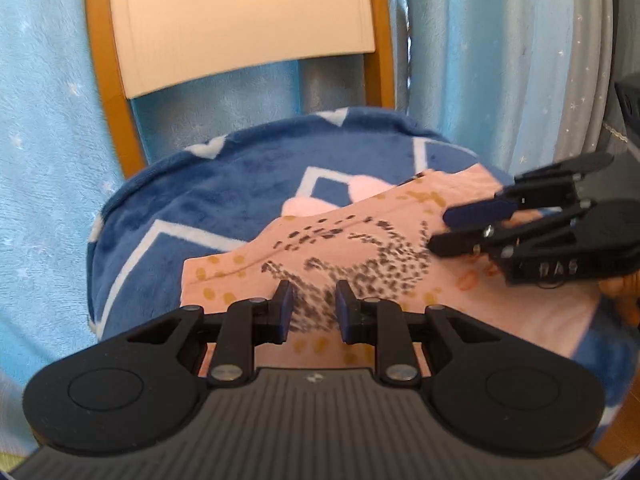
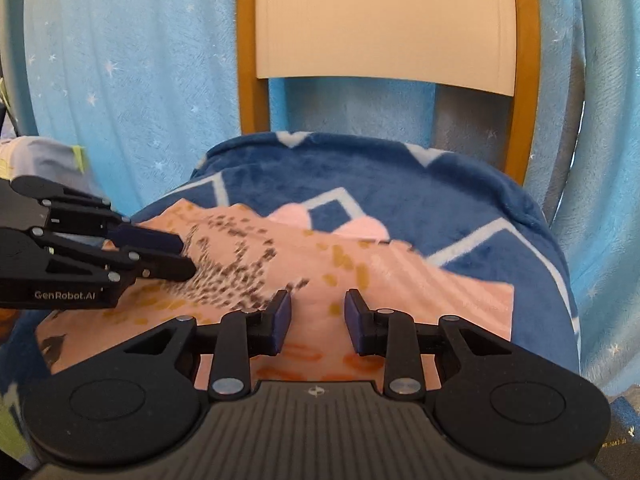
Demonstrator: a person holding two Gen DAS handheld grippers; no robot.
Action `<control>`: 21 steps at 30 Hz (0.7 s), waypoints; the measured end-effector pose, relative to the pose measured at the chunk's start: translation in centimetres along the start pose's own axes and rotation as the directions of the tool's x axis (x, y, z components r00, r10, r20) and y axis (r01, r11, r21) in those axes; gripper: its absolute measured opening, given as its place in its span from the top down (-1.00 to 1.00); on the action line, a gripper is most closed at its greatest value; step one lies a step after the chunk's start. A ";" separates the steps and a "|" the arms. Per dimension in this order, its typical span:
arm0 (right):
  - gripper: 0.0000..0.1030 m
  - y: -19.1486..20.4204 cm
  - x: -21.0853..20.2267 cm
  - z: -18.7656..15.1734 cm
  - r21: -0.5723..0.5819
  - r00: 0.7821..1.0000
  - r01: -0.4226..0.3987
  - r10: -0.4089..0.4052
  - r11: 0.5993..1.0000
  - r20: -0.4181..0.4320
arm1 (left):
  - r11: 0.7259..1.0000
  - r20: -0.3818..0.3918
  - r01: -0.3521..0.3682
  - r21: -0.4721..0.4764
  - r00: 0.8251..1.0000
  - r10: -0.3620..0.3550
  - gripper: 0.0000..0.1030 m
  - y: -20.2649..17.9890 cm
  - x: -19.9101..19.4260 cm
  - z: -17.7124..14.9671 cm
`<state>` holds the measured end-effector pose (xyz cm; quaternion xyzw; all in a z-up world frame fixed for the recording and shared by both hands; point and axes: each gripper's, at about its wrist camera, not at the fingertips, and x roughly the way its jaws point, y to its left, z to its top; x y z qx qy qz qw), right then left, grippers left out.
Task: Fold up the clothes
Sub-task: 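Smooth the placed shorts flat with both open grippers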
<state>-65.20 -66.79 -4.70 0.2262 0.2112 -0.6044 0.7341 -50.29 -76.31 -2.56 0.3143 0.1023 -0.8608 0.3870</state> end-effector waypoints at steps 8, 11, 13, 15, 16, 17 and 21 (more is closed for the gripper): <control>0.94 -3.4 0.4 0.7 0.091 0.999 0.039 -0.041 0.995 0.030 | 0.996 0.019 0.001 -0.092 1.000 0.001 0.38 3.0 1.0 0.2; 0.66 -3.8 -0.4 0.2 0.101 0.996 0.087 -0.089 0.991 0.017 | 0.993 0.022 -0.049 -0.107 0.998 0.052 0.61 3.2 0.4 0.3; 0.50 -4.0 -1.2 -0.2 0.103 0.993 0.115 -0.116 0.988 0.007 | 0.989 0.023 -0.053 -0.135 0.998 0.057 0.62 3.3 -0.4 0.1; 0.49 -2.9 -3.0 -0.7 0.078 0.993 0.108 -0.111 0.991 0.036 | 0.989 0.028 -0.034 -0.143 0.999 0.039 0.63 2.9 -1.5 -0.3; 0.49 -2.1 -4.1 -1.1 0.073 0.994 0.090 -0.094 0.993 0.055 | 0.992 0.028 -0.022 -0.125 0.999 0.026 0.63 2.2 -2.1 -0.5; 0.49 -1.4 -5.1 -1.4 0.071 0.995 0.070 -0.075 0.995 0.071 | 0.995 0.026 -0.006 -0.102 1.000 0.008 0.63 1.3 -2.6 -0.8; 0.52 2.0 -7.4 -3.9 -0.022 0.998 0.024 -0.022 0.999 0.064 | 0.999 -0.005 0.046 -0.017 0.999 -0.046 0.61 -1.8 -4.4 -2.6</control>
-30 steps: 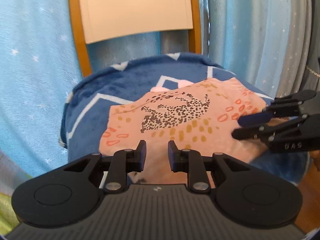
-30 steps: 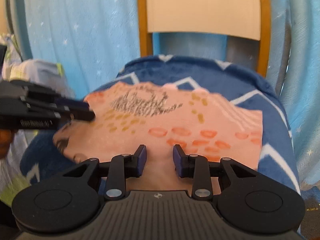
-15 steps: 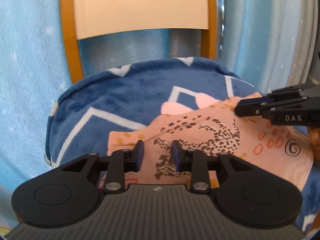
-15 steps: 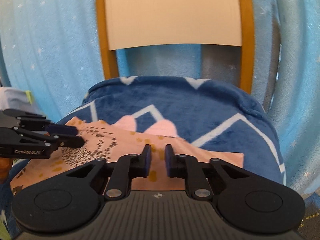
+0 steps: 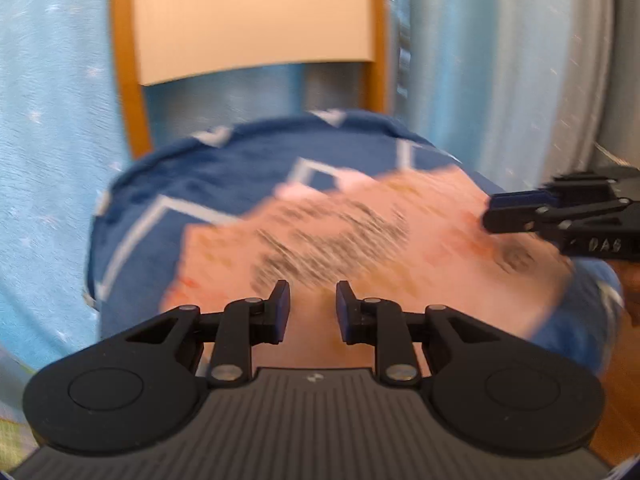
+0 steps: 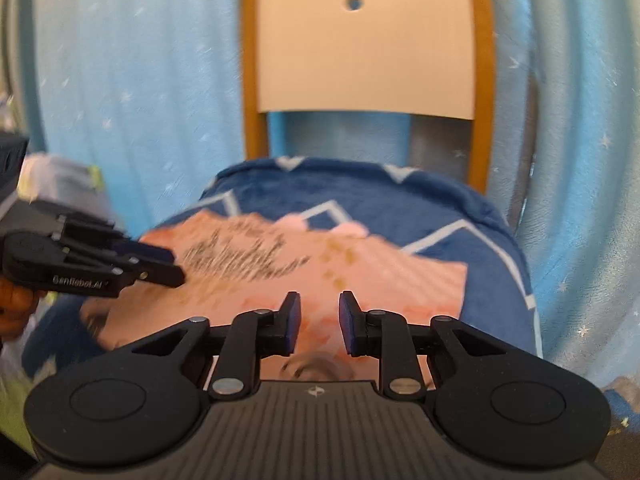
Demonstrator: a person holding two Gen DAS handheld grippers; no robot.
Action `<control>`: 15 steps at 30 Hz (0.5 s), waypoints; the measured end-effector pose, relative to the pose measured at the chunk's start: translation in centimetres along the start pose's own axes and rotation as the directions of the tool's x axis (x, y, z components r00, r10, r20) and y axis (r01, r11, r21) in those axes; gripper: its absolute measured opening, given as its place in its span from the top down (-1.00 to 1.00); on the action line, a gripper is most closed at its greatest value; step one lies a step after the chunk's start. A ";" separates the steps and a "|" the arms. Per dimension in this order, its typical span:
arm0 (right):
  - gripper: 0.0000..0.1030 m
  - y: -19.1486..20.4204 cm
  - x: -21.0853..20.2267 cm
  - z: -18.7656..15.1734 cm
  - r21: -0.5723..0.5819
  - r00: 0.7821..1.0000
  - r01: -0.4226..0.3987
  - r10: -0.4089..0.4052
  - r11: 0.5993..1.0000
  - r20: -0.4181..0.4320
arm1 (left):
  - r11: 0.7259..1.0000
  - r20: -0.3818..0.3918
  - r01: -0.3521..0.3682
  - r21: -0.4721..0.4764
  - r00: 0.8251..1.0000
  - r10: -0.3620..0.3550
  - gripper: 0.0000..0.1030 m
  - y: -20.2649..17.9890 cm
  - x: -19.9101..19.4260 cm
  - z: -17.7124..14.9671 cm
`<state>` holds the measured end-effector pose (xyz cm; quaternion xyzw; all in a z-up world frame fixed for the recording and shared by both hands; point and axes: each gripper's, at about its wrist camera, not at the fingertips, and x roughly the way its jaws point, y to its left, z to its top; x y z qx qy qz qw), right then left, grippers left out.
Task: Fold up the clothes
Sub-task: 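Smooth the placed shorts flat with both open grippers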
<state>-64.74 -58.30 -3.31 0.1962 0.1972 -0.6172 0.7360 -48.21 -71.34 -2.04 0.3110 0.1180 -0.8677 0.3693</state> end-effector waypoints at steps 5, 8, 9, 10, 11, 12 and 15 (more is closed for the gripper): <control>0.53 -0.3 -1.7 -3.3 0.019 0.999 0.022 -0.022 1.000 -0.027 | 0.999 -0.013 -0.040 0.001 0.999 0.040 0.57 -0.3 -1.4 -2.1; 0.51 -1.1 -2.8 -3.6 0.061 0.998 0.055 -0.053 0.997 -0.045 | 0.997 -0.018 -0.075 -0.019 0.997 0.074 0.57 -0.5 -2.4 -2.9; 0.50 -1.0 -3.2 -3.6 0.049 0.997 0.066 -0.063 0.997 -0.050 | 0.996 -0.018 -0.085 -0.028 0.996 0.085 0.57 -0.6 -2.7 -3.0; 0.50 -0.9 -3.5 -3.6 0.039 0.996 0.076 -0.074 0.996 -0.054 | 0.995 -0.018 -0.096 -0.037 0.995 0.095 0.57 -0.7 -3.0 -3.1; 0.48 -0.6 -4.1 -3.5 0.041 0.996 0.084 -0.083 0.996 -0.047 | 0.993 -0.017 -0.106 -0.049 0.994 0.106 0.57 -0.9 -3.4 -3.3; 0.47 -0.3 -4.7 -3.4 0.043 0.995 0.093 -0.091 0.995 -0.040 | 0.991 -0.015 -0.117 -0.065 0.993 0.116 0.56 -1.2 -3.8 -3.4; 0.26 1.3 -6.3 -4.0 0.057 0.994 0.111 -0.110 0.992 -0.021 | 0.984 -0.011 -0.145 -0.099 0.989 0.144 0.40 -2.2 -4.9 -4.1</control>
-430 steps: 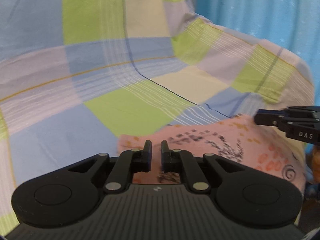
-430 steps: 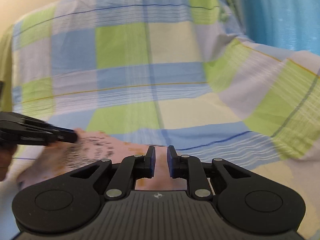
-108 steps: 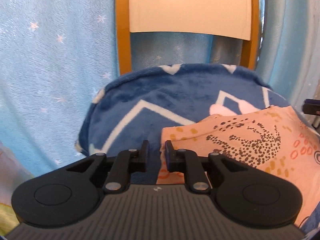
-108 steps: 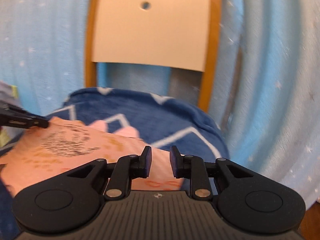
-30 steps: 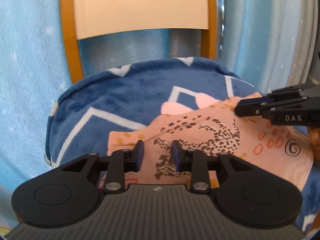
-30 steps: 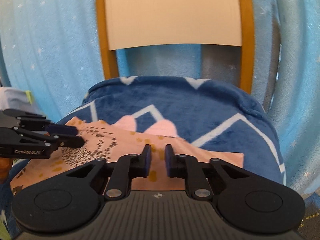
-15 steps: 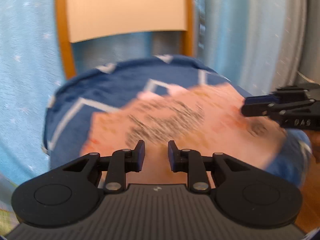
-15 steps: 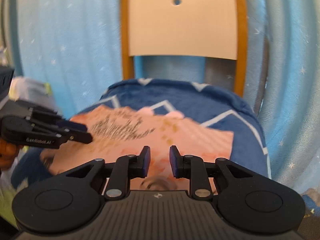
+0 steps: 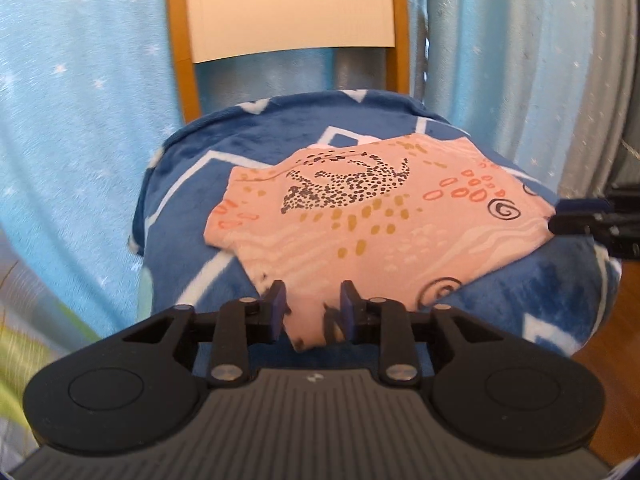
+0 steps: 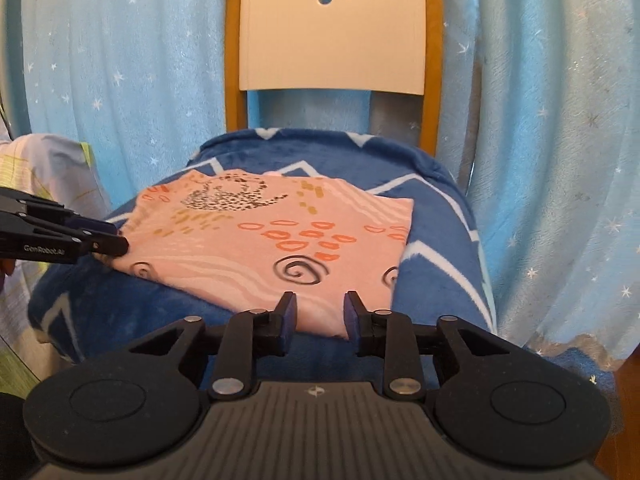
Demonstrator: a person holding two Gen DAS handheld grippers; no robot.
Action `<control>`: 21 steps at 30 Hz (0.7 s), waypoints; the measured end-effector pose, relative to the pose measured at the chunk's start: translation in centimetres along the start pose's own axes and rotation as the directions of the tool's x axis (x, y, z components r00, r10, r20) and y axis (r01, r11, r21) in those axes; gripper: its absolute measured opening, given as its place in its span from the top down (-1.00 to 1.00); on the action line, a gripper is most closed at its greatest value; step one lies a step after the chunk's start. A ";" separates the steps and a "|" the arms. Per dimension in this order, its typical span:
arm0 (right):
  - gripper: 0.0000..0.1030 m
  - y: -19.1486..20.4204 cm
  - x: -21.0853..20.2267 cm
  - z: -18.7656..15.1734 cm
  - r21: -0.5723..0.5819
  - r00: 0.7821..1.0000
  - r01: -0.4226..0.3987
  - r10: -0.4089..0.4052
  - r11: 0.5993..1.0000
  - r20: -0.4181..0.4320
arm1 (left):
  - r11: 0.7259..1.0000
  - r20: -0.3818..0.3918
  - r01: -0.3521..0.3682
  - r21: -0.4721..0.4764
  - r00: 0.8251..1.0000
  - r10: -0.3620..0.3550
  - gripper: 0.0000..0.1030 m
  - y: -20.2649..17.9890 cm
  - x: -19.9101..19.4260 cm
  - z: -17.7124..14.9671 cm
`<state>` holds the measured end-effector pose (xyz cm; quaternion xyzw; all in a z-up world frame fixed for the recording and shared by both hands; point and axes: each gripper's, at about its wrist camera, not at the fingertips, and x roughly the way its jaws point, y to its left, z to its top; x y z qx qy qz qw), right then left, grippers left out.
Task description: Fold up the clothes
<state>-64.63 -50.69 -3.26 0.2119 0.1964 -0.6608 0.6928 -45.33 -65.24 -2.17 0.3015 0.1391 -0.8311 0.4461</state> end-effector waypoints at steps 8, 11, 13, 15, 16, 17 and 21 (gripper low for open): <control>-0.15 1.9 -0.3 -2.9 0.120 0.991 0.131 -0.128 0.984 -0.036 | 0.998 -0.014 -0.050 -0.027 0.999 0.050 0.15 -2.2 -1.2 -2.6; -0.49 2.5 0.3 -3.7 0.122 0.988 0.154 -0.149 0.981 -0.051 | 0.998 -0.009 -0.047 -0.046 0.999 0.047 -0.05 -2.7 -1.5 -3.3; -0.58 3.1 0.7 -3.8 0.102 0.985 0.169 -0.164 0.980 -0.051 | 0.998 -0.009 -0.039 -0.040 0.999 0.038 -0.24 -2.9 -1.2 -3.4; -0.73 3.5 1.0 -3.8 0.096 0.982 0.188 -0.183 0.977 -0.054 | 0.999 -0.011 -0.034 -0.033 0.999 0.033 -0.46 -3.3 -0.9 -3.5; -0.77 3.6 1.2 -3.8 0.098 0.980 0.198 -0.193 0.975 -0.056 | 0.999 -0.011 -0.032 -0.030 0.999 0.032 -0.51 -3.4 -0.7 -3.5; -0.84 3.7 1.4 -3.9 0.100 0.976 0.214 -0.209 0.972 -0.056 | 0.999 -0.011 -0.033 -0.025 0.999 0.033 -0.59 -3.6 -0.6 -3.5; -0.99 3.8 1.6 -4.3 0.106 0.968 0.249 -0.246 0.963 -0.044 | 0.999 -0.007 -0.046 -0.014 0.999 0.046 -0.74 -4.3 -0.3 -3.7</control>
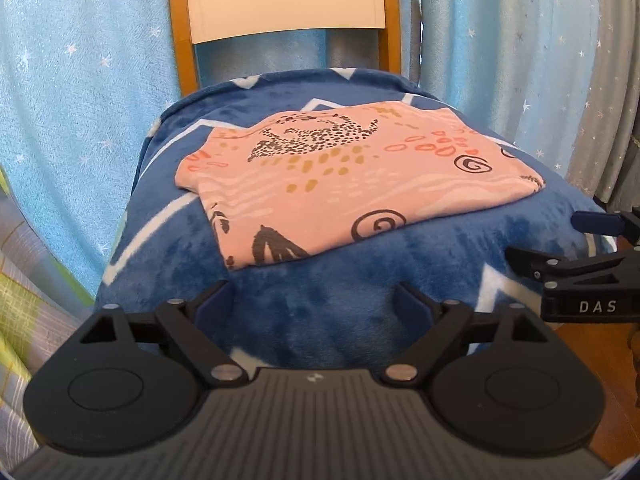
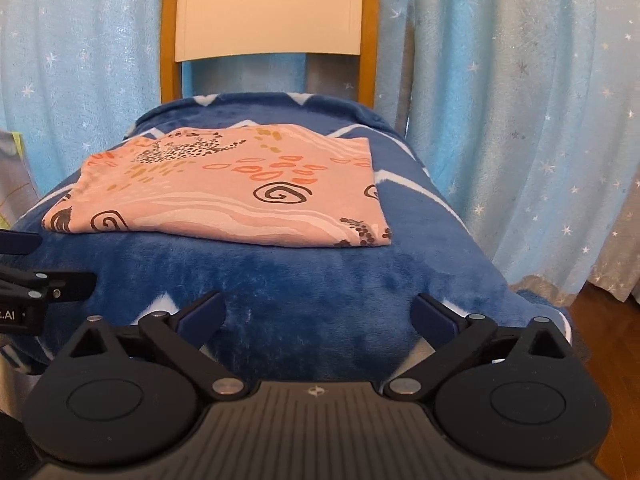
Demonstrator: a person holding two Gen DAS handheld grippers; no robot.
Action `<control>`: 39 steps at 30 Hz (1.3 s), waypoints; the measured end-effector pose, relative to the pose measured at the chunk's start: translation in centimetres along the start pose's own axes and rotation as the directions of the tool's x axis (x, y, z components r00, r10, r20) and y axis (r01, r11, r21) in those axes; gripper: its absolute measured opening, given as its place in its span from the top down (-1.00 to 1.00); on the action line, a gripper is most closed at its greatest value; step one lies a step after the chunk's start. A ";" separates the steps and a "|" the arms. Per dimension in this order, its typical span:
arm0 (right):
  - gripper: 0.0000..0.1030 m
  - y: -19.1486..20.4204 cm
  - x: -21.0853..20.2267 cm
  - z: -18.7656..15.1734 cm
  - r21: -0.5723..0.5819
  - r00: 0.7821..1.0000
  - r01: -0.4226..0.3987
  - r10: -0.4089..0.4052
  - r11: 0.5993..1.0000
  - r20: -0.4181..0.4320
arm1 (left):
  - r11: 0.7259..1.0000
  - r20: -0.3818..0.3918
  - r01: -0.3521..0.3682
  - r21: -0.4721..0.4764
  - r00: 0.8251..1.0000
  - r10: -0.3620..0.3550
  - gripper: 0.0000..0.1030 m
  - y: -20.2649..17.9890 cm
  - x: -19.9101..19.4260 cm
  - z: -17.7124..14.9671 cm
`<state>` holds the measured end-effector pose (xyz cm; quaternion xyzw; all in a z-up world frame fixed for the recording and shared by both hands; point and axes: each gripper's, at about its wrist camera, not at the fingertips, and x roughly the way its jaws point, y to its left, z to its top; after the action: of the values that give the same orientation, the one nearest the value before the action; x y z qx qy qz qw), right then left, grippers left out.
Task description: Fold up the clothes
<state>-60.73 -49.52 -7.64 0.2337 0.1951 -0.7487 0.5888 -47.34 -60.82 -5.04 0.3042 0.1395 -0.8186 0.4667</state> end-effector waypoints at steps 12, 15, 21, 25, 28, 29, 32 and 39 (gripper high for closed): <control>-1.00 -0.2 0.2 -0.1 -0.003 1.000 -0.009 0.009 1.000 0.006 | 0.999 0.002 -0.025 -0.032 1.000 0.025 -0.99 -0.3 0.6 -0.1; -1.00 -0.1 0.3 0.1 0.004 1.000 -0.007 0.007 1.000 -0.001 | 0.999 0.004 -0.026 -0.042 1.000 0.026 -0.99 -0.3 0.7 -0.1; -1.00 -0.2 0.6 0.7 0.042 1.000 0.000 0.001 0.999 -0.023 | 0.995 -0.002 -0.010 -0.099 1.000 0.010 -0.99 0.3 0.5 0.4; -1.00 -0.2 0.8 1.0 0.057 1.000 0.004 -0.002 0.998 -0.031 | 0.996 -0.011 -0.020 -0.082 1.000 0.019 -0.99 0.1 0.7 0.6; -1.00 -0.1 1.0 1.2 0.049 1.000 0.004 -0.003 0.999 -0.030 | 0.997 -0.019 -0.029 -0.071 0.999 0.028 -0.99 0.0 0.9 0.7; -1.00 -0.1 1.0 1.4 0.044 1.000 0.004 -0.003 0.999 -0.030 | 0.997 -0.019 -0.030 -0.070 0.999 0.029 -0.99 0.0 0.9 0.8; -1.00 -0.1 1.4 1.7 0.037 1.000 0.002 -0.001 0.999 -0.030 | 0.997 -0.019 -0.034 -0.069 0.999 0.032 -1.00 0.0 1.2 1.0; -1.00 0.1 1.5 1.3 0.021 1.000 0.008 -0.008 1.000 -0.011 | 0.998 -0.019 -0.039 -0.057 0.999 0.038 -1.00 -0.1 1.3 0.9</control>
<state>-61.07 -51.47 -7.42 0.2432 0.1914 -0.7519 0.5821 -48.29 -62.13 -5.16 0.3007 0.1609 -0.8023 0.4898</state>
